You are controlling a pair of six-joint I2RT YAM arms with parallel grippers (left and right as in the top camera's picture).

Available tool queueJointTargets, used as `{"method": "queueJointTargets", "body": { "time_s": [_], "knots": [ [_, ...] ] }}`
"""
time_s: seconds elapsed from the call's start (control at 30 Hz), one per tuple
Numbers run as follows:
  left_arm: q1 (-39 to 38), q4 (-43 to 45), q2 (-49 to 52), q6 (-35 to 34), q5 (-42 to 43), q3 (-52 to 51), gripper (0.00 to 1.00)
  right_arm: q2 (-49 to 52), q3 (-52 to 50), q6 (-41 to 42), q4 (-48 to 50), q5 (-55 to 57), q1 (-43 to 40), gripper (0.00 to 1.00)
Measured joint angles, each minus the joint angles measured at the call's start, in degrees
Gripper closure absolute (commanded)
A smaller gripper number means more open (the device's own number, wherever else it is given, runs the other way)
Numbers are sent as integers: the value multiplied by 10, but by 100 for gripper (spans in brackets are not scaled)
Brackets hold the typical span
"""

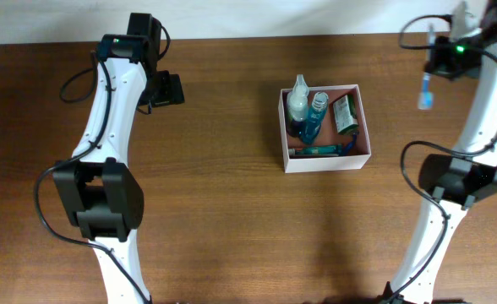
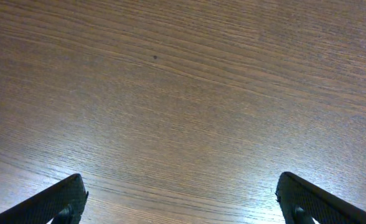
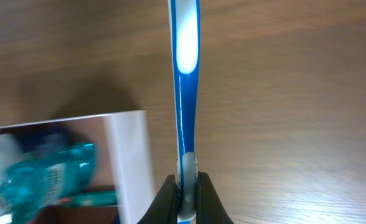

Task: Pack container
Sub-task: 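Lift the toothbrush and carry it over the pink box, then lower the toothbrush into the box and open the right gripper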

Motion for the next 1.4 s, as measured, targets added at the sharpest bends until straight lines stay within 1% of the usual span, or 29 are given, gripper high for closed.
{"method": "queueJointTargets", "body": {
  "time_s": [0.23, 0.4, 0.53, 0.7, 0.9, 1.03, 1.23, 1.4],
  "knots": [
    [0, 0, 0, 0, 0, 0, 1, -33, 0, 17, 0, -23, 89, 95],
    [0, 0, 0, 0, 0, 0, 1, -86, -17, 31, 0, 0, 136, 95],
    [0, 0, 0, 0, 0, 0, 1, -140, -61, 40, 0, 18, 152, 96],
    [0, 0, 0, 0, 0, 0, 1, -177, -119, 62, 1, 37, 169, 96],
    [0, 0, 0, 0, 0, 0, 1, -177, -240, 92, 0, 46, 182, 96],
    [0, 0, 0, 0, 0, 0, 1, -177, -298, 95, 0, 48, 184, 96],
    [0, 0, 0, 0, 0, 0, 1, -177, -346, 98, 23, 50, 189, 97],
    [0, 0, 0, 0, 0, 0, 1, -177, -377, 127, 64, 49, 203, 96]
  ]
}}
